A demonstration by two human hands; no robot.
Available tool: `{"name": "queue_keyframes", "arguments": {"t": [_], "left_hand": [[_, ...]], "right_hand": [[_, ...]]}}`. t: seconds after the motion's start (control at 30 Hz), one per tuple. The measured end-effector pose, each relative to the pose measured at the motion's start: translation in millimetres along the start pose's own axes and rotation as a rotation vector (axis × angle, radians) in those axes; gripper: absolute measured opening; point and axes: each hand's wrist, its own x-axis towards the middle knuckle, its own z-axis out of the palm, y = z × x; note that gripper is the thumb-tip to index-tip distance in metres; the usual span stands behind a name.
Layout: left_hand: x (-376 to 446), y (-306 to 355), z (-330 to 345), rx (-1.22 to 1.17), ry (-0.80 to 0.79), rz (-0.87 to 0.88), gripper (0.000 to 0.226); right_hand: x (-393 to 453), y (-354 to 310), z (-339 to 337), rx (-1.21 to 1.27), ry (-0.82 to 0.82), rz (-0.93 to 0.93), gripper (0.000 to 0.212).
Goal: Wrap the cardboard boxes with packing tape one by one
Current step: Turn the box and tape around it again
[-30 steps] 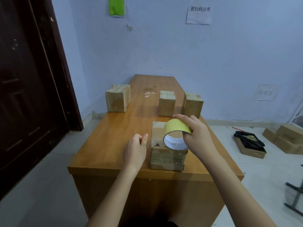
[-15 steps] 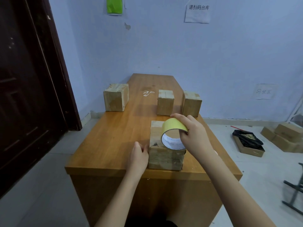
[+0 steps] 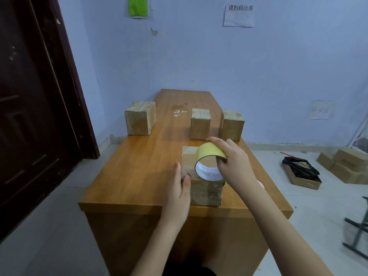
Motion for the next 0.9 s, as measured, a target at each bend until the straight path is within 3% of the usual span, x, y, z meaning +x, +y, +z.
{"name": "queue_keyframes", "arguments": {"t": [0.17, 0.27, 0.37, 0.5, 0.63, 0.67, 0.77, 0.9], "left_hand": [[-6.1, -7.0, -0.9, 0.627, 0.070, 0.288, 0.070], [-4.0, 0.3, -7.4, 0.821, 0.132, 0.406, 0.067], [0.3, 9.0, -9.7, 0.948, 0.183, 0.524, 0.058], [0.8, 9.6, -11.2, 0.983, 0.143, 0.553, 0.051], [0.4, 7.9, -13.2, 0.995, 0.125, 0.570, 0.048], [0.2, 8.7, -13.3, 0.993, 0.129, 0.567, 0.048], [-0.2, 11.5, -12.7, 0.996, 0.126, 0.557, 0.049], [0.0, 14.7, -11.0, 0.995, 0.100, 0.553, 0.051]], "right_hand": [[0.4, 1.3, 0.2, 0.009, -0.002, -0.003, 0.051], [2.4, 3.6, -2.0, 0.009, -0.032, 0.001, 0.051], [4.9, 5.9, -5.8, -0.046, -0.080, -0.008, 0.052], [2.4, 8.2, -4.5, -0.074, -0.100, -0.029, 0.062], [-18.5, 16.4, 3.2, 0.189, -0.094, 0.248, 0.081], [-24.1, 17.9, 5.5, 0.236, -0.116, 0.322, 0.074], [-32.8, 19.6, 9.4, 0.274, -0.176, 0.375, 0.023], [-22.0, 18.4, 0.8, 0.226, -0.264, 0.343, 0.010]]}}
